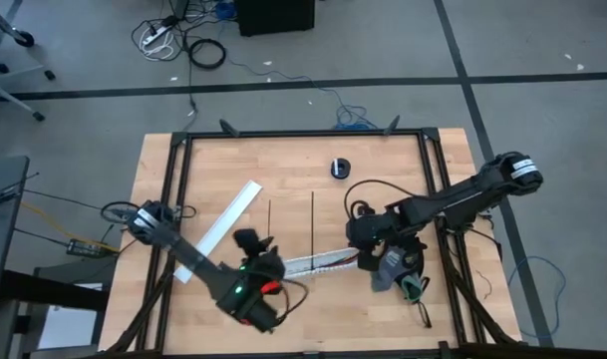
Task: Ziptie cables
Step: Close the white cable duct
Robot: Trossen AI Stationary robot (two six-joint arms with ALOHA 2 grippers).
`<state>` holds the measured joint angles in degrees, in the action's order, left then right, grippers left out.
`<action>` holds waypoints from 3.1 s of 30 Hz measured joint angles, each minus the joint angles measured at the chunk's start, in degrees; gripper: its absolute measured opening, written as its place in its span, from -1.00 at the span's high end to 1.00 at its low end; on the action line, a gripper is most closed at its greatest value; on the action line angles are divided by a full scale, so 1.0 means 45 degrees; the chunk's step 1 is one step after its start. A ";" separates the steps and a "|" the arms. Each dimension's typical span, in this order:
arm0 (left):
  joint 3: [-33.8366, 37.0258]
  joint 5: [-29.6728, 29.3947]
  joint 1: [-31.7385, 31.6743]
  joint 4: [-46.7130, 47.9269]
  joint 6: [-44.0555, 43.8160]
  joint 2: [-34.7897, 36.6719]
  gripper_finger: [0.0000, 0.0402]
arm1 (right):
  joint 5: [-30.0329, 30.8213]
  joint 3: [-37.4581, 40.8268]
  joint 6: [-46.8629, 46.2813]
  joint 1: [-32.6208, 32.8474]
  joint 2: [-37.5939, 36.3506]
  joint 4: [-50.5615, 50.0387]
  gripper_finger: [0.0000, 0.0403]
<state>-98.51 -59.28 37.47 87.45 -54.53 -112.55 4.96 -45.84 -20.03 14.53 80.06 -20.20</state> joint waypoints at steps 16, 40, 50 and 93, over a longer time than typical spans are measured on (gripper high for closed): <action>0.4444 -0.0245 0.1909 0.0000 -0.6516 0.1848 0.37 | 0.2032 0.0005 -0.2189 0.1197 0.0392 -0.1347 1.00; 0.7537 -0.1002 0.2603 -0.3358 -0.7107 0.3384 0.37 | 0.4030 0.1734 -0.3600 0.1607 0.0517 -0.0068 1.00; 0.8014 0.1161 0.2160 -0.0747 -1.0762 0.6002 0.37 | 0.4287 0.0501 -0.0342 0.0378 -0.0631 -0.0756 1.00; 1.6168 1.0063 -0.6499 -1.2150 0.0787 1.0482 0.37 | 0.0634 0.0199 0.1258 -0.3007 -0.3858 -0.2483 -0.08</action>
<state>-25.76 -14.00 8.23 32.78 -50.99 -65.39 7.81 -44.95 -14.37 0.99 62.70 -31.38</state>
